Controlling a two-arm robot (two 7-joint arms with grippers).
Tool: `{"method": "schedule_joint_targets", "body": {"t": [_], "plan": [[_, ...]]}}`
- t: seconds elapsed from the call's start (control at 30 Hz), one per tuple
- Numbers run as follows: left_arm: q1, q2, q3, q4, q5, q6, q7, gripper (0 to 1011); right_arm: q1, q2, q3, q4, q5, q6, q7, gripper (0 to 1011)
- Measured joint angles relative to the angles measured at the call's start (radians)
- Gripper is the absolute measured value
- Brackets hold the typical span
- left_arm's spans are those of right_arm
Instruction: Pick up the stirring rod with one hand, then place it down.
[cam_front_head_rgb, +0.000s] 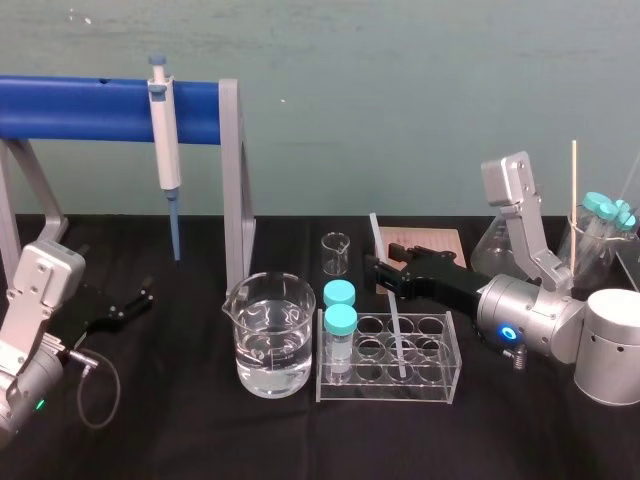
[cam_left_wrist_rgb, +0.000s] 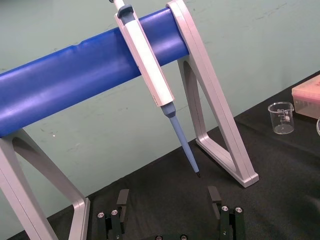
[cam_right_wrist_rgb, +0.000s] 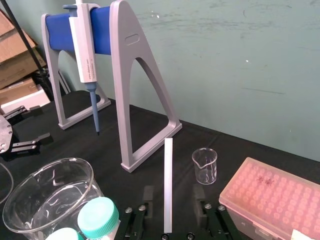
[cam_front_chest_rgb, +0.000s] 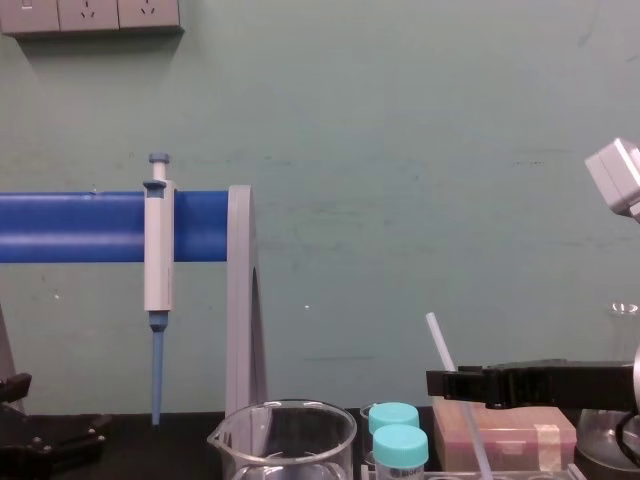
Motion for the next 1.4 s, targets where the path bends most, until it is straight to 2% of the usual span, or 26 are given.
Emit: {"method": "schedule_joint_targets", "body": {"t": [0.33, 0.4, 0.43, 0.53, 0.83, 1.0, 1.27, 1.4], "plan": [[0.000, 0.000, 0.000, 0.000, 0.000, 0.000, 0.000, 1000, 0.000, 0.000, 0.000, -0.001, 0.001, 0.001, -0.001, 194], [0.000, 0.000, 0.000, 0.000, 0.000, 0.000, 0.000, 1000, 0.000, 0.000, 0.000, -0.001, 0.001, 0.001, -0.001, 164], [0.000, 0.000, 0.000, 0.000, 0.000, 0.000, 0.000, 1000, 0.000, 0.000, 0.000, -0.001, 0.001, 0.001, -0.001, 103], [0.000, 0.000, 0.000, 0.000, 0.000, 0.000, 0.000, 1000, 0.000, 0.000, 0.000, -0.001, 0.001, 0.001, -0.001, 66], [0.000, 0.000, 0.000, 0.000, 0.000, 0.000, 0.000, 1000, -0.004, -0.001, 0.004, -0.003, 0.001, -0.006, -0.004, 66], [0.000, 0.000, 0.000, 0.000, 0.000, 0.000, 0.000, 1000, -0.029, -0.015, 0.031, -0.013, 0.015, -0.066, -0.005, 66], [0.000, 0.000, 0.000, 0.000, 0.000, 0.000, 0.000, 1000, -0.053, -0.026, 0.049, -0.017, 0.035, -0.122, 0.018, 66], [0.000, 0.000, 0.000, 0.000, 0.000, 0.000, 0.000, 1000, -0.068, -0.015, 0.041, -0.023, 0.012, -0.203, 0.050, 66]]}}
